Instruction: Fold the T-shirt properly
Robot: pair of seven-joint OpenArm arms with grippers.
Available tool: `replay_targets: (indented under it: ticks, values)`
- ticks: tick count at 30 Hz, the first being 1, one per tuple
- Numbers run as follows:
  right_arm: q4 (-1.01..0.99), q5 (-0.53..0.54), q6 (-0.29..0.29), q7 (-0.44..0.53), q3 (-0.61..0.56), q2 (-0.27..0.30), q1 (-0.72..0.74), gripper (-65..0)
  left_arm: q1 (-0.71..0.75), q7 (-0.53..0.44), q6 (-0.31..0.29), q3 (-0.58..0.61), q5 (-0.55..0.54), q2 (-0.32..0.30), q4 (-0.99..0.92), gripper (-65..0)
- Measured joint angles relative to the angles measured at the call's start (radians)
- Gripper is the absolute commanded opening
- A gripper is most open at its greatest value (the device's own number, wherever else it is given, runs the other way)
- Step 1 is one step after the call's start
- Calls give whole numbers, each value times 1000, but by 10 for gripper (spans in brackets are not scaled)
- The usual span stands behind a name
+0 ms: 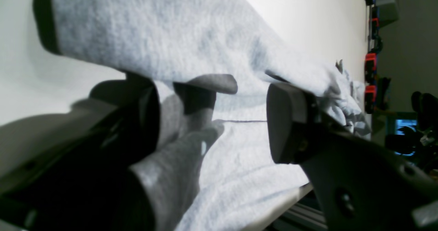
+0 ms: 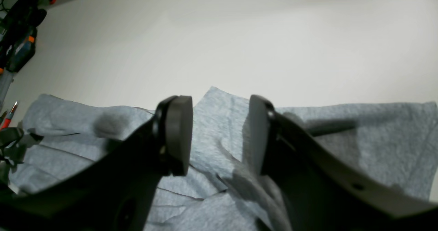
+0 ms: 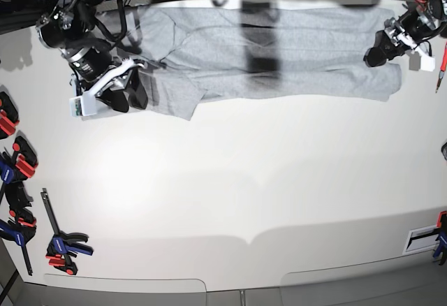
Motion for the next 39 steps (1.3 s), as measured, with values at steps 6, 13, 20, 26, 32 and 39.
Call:
replay_targets:
  ticks: [6,13,20,26,32,39]
  values:
    - [0,0,0,0,0,0,0,-394,-32,19,24,1,23,3,-1,-403]
    - [0,0,0,0,0,0,0,-394,-35,-3,28,2,47,8,-5,-650]
    - [0,-13,0,5,0,0,0,-396,-33,-11,-8,-2,-62,11,-2,-650]
    - [0,-181,-45,57,4,0,0,-396,-24,134,-6,-61,-182,67,158,-650]
    - [0,-283,-91,90,4,-2,0,-396,-14,226,-10,-60,-173,170,365,-650]
    - [-30,-382,-142,128,5,0,2,-396,45,224,-10,-40,-174,226,538,-650]
